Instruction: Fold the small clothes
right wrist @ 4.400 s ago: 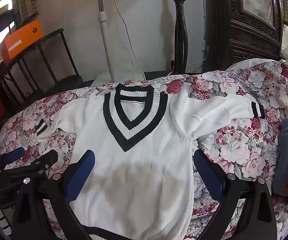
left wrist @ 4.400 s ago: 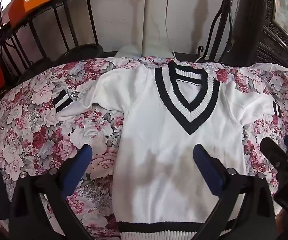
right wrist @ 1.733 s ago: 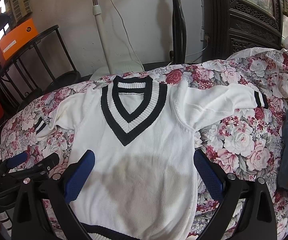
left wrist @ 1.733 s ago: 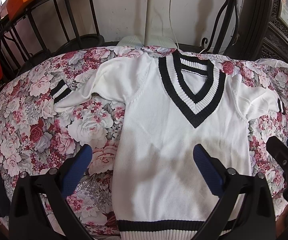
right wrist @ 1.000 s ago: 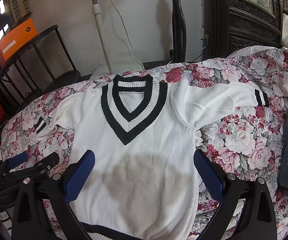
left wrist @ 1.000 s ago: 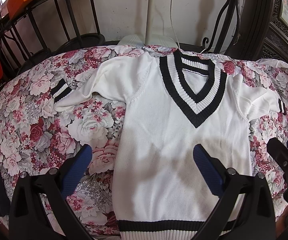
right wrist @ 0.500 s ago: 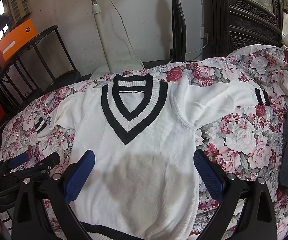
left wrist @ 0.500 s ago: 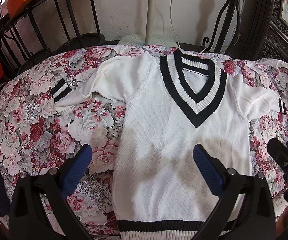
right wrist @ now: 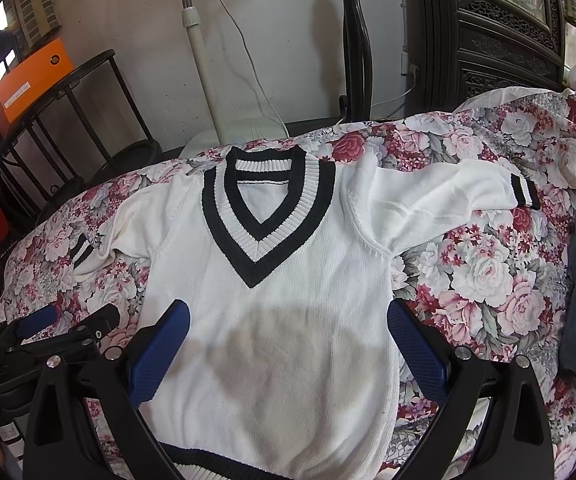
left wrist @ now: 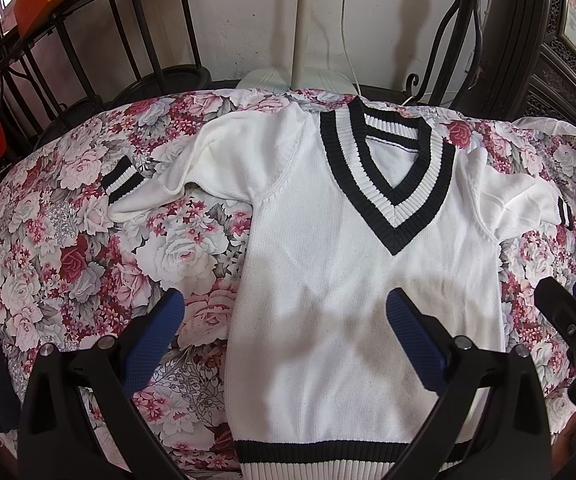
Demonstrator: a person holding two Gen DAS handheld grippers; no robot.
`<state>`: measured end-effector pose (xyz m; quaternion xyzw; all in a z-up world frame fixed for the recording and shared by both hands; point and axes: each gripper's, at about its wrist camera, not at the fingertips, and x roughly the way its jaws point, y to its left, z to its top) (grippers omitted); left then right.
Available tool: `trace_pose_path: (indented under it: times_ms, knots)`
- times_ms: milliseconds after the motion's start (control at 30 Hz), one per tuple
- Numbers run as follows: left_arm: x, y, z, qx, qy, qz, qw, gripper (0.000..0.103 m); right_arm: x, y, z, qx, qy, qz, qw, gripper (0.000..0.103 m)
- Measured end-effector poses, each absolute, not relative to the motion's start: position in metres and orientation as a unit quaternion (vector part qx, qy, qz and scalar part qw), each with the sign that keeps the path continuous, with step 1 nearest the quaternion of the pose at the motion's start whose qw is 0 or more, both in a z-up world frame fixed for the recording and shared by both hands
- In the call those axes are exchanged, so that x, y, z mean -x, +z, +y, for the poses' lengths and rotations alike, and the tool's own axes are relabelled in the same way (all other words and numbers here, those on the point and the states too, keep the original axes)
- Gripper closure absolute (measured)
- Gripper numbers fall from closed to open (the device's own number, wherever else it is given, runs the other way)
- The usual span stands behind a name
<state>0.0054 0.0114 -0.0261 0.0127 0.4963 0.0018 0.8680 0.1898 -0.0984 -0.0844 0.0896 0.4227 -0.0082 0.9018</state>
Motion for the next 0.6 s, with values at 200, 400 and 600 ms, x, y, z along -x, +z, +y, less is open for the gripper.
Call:
trace_pose_path:
  times_ms: [200,400,600]
  knots:
    - [-0.006,-0.025,0.011,-0.014,0.002,0.497,0.868,0.005,-0.190,-0.086,-0.099,-0.086,-0.010,0.423,0.902,0.004]
    - [-0.002,-0.031,0.016,-0.016,0.007,0.500,0.866,0.005,-0.187,-0.093,-0.106,-0.096,-0.014,0.426,0.900,0.004]
    - [-0.012,-0.066,0.011,-0.037,0.008,0.532,0.846,0.005,-0.199,-0.098,-0.141,-0.191,0.006,0.416,0.889,0.004]
